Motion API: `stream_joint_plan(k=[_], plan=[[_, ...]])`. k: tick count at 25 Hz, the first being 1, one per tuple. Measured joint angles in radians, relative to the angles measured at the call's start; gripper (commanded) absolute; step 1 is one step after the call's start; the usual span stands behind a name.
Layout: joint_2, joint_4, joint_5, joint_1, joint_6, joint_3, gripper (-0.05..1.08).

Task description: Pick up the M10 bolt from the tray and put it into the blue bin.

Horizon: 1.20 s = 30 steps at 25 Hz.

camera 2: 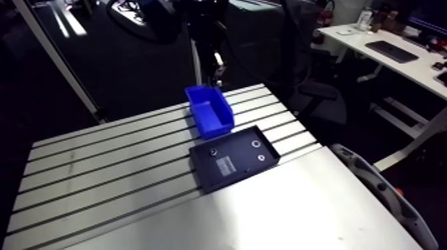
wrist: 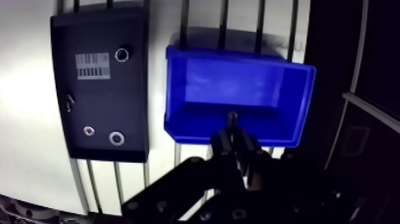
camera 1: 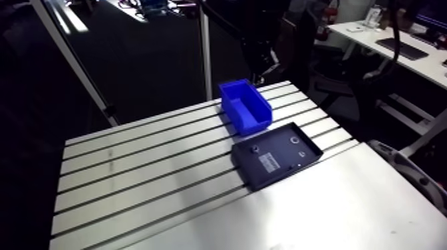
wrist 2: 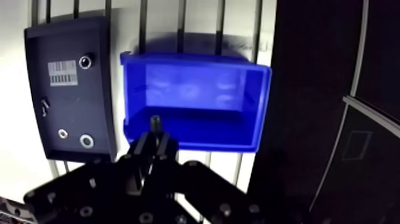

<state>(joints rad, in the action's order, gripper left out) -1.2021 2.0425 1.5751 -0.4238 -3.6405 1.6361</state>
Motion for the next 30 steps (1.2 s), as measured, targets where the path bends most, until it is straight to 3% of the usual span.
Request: stream_joint_plan(k=[30], plan=[[0.150, 0.061, 0.008, 0.026, 0.033, -0.025, 1.06]])
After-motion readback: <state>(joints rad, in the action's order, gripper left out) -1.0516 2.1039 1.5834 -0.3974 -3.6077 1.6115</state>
